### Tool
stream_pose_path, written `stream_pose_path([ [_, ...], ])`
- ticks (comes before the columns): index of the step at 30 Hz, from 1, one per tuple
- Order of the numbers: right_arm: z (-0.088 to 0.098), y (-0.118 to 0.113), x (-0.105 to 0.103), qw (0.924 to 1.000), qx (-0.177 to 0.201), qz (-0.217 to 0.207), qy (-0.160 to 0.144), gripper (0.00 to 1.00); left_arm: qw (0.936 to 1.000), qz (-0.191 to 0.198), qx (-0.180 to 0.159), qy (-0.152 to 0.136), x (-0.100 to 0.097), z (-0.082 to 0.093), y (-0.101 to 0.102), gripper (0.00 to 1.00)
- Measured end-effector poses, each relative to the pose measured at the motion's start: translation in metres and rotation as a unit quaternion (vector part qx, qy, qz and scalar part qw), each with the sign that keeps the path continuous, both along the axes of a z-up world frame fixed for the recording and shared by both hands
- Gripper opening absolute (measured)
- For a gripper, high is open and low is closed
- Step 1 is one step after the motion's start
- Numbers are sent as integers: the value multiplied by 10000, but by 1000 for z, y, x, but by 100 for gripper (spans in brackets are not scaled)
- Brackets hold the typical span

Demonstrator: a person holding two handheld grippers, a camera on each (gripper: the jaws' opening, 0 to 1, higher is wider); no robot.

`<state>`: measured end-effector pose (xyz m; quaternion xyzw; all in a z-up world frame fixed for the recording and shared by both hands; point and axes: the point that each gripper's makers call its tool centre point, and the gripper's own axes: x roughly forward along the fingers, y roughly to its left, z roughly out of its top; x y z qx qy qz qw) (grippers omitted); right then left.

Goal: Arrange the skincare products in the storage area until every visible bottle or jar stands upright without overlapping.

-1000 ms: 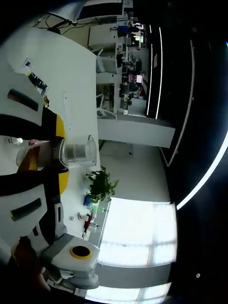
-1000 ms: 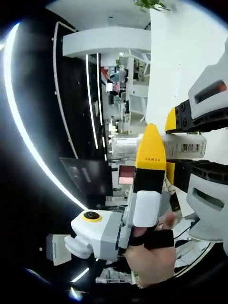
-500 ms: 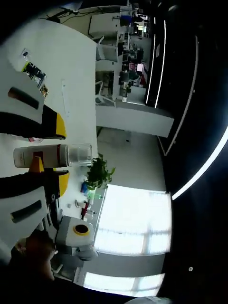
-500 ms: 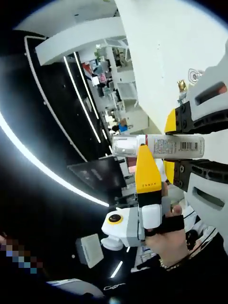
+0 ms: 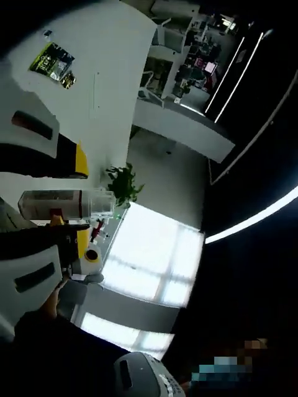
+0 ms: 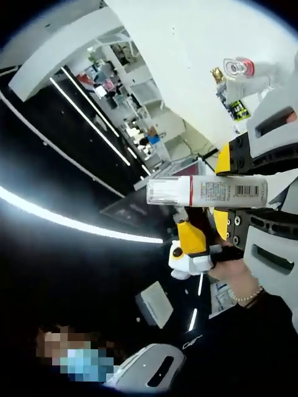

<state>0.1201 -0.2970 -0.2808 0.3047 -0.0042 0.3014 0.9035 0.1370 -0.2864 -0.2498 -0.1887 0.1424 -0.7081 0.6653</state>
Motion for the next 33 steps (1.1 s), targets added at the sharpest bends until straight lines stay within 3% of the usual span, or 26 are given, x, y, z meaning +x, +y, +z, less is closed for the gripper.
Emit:
stream_pose_path([
  [3,4,3,-4,9997,178,164,-40,8,9993,-187,-168,287,-2,1,2,26],
  [6,5,9,-8,9991,181,378,-60,8,9993,-216,-136,264,-1,-1,2,26],
  [12,7,21,-15,9974,68,705,-128,8,9985,-509,-129,158,-13,0,0,24],
  [19,7,32,-23,9943,-202,1025,-225,9,9952,-953,7,-199,-32,-2,-1,17],
  [25,10,28,-27,9917,-587,1090,-354,9,9957,-825,-47,-421,-32,1,-1,16],
  [33,11,20,-23,9883,-984,1093,-412,11,9964,-763,-1,-383,-31,-3,-5,15],
])
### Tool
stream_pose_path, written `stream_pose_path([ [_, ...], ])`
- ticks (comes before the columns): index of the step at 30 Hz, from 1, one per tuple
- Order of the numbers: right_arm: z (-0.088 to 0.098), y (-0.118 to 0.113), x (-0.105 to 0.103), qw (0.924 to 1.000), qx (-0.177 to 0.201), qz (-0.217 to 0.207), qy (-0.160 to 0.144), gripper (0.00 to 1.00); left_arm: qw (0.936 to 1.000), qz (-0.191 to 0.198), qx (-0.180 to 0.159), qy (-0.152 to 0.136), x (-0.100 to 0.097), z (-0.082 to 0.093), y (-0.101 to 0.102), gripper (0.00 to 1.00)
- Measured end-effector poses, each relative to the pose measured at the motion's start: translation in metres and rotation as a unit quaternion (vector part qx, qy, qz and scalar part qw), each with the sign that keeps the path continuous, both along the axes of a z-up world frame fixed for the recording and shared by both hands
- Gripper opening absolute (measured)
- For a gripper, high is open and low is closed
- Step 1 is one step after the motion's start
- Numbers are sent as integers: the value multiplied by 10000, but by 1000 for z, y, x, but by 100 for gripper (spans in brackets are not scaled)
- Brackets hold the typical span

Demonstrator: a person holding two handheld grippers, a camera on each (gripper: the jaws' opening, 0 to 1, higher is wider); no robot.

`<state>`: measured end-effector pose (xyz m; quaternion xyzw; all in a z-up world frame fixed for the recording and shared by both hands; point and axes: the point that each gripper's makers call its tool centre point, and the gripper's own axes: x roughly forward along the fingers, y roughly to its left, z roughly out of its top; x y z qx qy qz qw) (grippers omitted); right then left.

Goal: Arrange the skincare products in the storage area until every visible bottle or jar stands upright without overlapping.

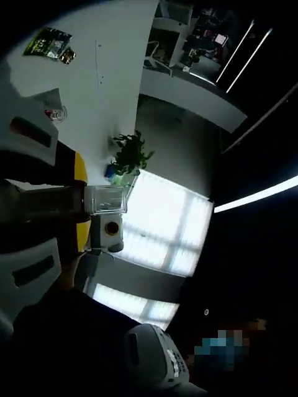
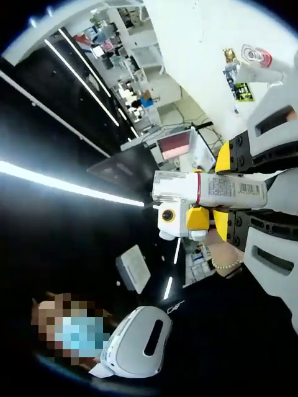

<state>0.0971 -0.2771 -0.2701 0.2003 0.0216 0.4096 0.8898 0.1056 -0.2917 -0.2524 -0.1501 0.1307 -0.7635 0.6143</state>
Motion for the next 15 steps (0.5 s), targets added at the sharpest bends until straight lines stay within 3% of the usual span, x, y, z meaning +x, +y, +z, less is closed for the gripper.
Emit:
stream_pose_path([
  [10,1,4,-6,9995,41,310,-93,10,9997,-214,-100,78,-8,1,0,15],
  [15,6,6,-8,9984,277,473,-115,10,9990,-307,-269,168,-11,7,-1,15],
])
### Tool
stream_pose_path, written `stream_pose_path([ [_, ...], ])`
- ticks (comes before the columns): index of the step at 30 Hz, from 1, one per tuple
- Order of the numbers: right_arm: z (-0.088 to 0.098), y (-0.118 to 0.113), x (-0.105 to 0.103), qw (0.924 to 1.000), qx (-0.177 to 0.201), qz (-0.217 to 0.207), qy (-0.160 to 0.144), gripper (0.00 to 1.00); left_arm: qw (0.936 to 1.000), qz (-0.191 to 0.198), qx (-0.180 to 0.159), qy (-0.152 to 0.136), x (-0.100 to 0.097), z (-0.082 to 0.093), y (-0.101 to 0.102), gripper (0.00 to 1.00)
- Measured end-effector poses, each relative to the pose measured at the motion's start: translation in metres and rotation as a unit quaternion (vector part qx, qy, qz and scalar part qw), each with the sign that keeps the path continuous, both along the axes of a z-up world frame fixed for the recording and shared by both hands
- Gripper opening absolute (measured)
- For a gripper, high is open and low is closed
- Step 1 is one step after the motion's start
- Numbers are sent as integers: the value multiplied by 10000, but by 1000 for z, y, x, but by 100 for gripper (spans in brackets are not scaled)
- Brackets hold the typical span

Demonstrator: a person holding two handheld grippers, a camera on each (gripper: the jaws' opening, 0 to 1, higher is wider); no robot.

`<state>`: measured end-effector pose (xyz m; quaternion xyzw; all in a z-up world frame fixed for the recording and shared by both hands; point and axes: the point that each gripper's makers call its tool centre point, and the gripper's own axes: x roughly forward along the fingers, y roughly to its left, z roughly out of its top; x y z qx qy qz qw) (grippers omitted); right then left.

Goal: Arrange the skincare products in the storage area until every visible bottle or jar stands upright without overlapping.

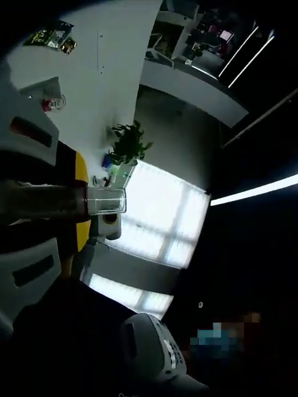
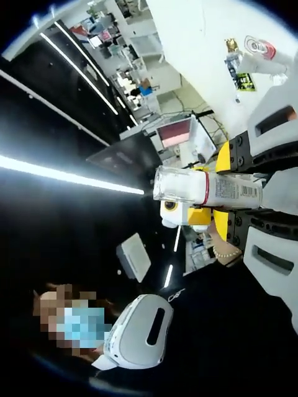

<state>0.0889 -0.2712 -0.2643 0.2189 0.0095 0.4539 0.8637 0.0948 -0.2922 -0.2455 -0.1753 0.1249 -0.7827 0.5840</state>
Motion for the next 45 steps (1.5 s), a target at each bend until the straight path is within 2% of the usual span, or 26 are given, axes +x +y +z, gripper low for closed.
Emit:
stream_pose_path([
  [4,0,2,0,9999,113,22,49,10,10000,-22,-30,3,-1,1,-2,15],
  [7,4,-1,0,9994,351,4,48,9,9999,-28,-117,51,-1,4,-2,15],
  [18,0,-2,5,9993,327,-200,50,9,9998,140,-51,-157,4,0,-2,16],
  [22,0,-9,7,9985,469,-284,75,9,9994,275,-140,-134,12,2,5,14],
  [31,2,-23,10,9972,571,-475,89,9,9985,445,166,-271,21,-14,11,13],
  [36,0,-22,12,9972,545,-497,90,9,9992,352,64,-166,16,-13,9,8],
  [45,1,-23,9,9975,559,-441,15,9,9996,269,39,2,14,-13,8,8],
])
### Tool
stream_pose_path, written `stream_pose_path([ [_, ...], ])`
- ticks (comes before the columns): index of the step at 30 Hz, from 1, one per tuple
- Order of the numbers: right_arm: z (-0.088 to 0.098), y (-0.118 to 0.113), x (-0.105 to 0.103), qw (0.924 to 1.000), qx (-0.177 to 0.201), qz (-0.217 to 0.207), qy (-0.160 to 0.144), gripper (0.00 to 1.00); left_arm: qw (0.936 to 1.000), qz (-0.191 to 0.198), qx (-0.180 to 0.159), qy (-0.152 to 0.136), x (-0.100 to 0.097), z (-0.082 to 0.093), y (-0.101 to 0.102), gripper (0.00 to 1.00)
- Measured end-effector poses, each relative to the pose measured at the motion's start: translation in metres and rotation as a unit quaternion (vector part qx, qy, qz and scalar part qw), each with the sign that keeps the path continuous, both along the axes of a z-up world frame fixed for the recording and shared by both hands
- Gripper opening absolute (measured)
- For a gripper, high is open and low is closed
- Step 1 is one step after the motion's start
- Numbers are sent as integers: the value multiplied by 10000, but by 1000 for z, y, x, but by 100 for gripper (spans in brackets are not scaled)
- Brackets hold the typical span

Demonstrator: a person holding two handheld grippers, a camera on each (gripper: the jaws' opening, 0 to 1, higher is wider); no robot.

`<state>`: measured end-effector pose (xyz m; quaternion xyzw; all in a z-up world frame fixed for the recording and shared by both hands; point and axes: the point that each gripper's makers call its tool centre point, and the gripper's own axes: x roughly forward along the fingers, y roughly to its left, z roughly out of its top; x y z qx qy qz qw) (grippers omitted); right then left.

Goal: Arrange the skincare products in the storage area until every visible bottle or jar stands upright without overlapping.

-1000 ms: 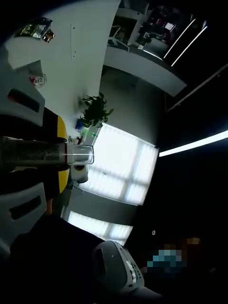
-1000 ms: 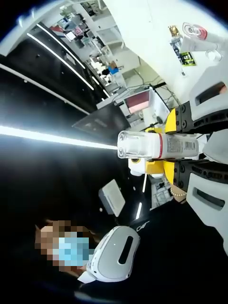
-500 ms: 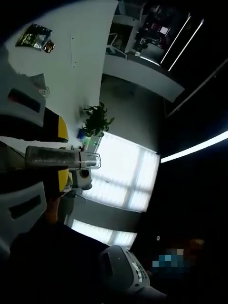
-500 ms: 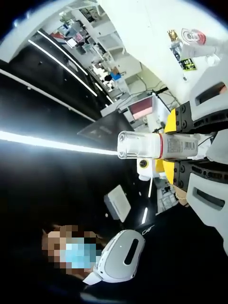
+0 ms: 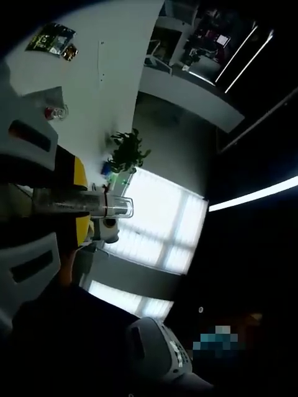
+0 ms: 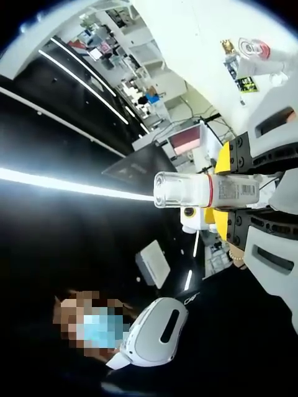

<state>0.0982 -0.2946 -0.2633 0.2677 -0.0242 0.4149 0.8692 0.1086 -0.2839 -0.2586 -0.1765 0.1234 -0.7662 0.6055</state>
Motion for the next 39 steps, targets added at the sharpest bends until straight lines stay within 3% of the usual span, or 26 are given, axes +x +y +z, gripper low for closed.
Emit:
stream_pose_path([
  [12,-2,-4,-1,10000,26,-5,-10,9,9999,-46,103,54,-4,-6,-1,8],
  [16,-5,-5,0,9995,-234,-109,-158,8,9999,-33,166,13,-3,-9,-1,7],
  [18,-11,-6,2,9977,-545,-234,-326,8,9996,35,283,-60,0,-15,-1,7],
  [23,-25,-8,3,9913,-1048,-416,-681,8,9978,225,601,-172,3,-37,1,16],
  [33,-34,0,3,9900,-1197,-322,-680,8,9944,443,899,-335,6,-60,8,24],
  [39,-44,0,5,9853,-1523,-315,-704,8,9901,741,1089,-476,13,-75,15,31],
])
